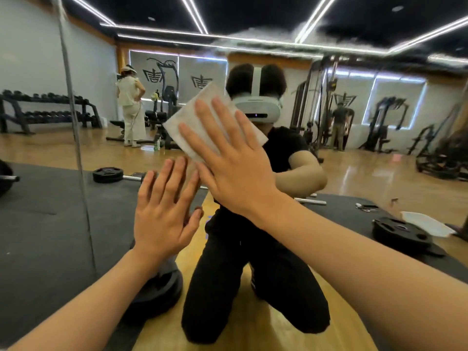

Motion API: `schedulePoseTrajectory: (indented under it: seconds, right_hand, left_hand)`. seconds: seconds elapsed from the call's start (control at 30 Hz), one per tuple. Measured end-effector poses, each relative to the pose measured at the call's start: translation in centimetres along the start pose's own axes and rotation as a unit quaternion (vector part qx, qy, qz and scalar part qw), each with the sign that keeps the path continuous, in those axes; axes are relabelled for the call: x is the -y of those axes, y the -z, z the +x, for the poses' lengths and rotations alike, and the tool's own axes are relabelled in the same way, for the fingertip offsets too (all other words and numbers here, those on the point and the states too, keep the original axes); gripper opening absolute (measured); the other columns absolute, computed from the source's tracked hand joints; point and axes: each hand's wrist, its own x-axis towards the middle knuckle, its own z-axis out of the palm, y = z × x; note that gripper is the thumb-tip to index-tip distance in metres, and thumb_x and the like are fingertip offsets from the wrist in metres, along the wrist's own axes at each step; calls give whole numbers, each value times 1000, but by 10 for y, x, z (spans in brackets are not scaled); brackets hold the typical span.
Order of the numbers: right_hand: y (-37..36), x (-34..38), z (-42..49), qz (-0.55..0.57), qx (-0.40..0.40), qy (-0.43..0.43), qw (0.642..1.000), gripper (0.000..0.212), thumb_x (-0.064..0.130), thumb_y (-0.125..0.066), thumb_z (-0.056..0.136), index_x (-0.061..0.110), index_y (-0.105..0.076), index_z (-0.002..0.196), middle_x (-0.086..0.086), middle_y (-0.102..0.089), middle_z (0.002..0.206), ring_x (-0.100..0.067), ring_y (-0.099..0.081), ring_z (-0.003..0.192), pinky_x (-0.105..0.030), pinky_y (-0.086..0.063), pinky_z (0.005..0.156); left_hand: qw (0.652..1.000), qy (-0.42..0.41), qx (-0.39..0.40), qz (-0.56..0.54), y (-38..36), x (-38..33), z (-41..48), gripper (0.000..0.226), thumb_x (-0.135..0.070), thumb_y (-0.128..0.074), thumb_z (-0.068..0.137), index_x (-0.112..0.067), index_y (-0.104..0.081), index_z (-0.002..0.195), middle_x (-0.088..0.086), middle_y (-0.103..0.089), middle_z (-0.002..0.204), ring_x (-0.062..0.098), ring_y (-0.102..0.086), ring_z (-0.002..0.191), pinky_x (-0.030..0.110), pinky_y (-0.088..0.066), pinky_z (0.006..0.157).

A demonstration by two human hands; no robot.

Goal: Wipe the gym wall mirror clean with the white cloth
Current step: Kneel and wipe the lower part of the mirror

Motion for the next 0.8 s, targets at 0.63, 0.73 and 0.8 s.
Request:
schedulePoseTrajectory:
  seconds: [0.63, 0.73, 0.8]
  right_hand:
    - [-26, 36, -130, 15, -21, -143, 989, 60, 38, -35, 112, 26, -19, 168, -14, -6, 174, -39, -6, 161, -56, -10, 130]
    - [-46, 75, -206, 13, 71, -67, 995, 62, 38, -42, 111, 24, -21, 168, -13, -2, 176, -36, -5, 162, -53, -8, 131]
    - [-46, 74, -229, -11, 103, -15, 995, 65, 38, -45, 109, 24, -23, 168, -12, -3, 176, -34, -4, 163, -51, -3, 131]
  left_hand:
    - [1000, 7, 2, 10, -3, -3, 0, 67, -42, -37, 105, -9, -35, 163, 22, -28, 169, 39, -21, 159, 56, -17, 129]
    - [1000, 7, -2, 10, -2, -3, -1, 66, -41, -35, 106, -10, -35, 163, 23, -29, 169, 39, -21, 159, 56, -17, 129]
    - [1000, 7, -4, 12, -2, -3, -2, 65, -41, -35, 106, -11, -35, 164, 22, -28, 169, 38, -21, 159, 57, -19, 129]
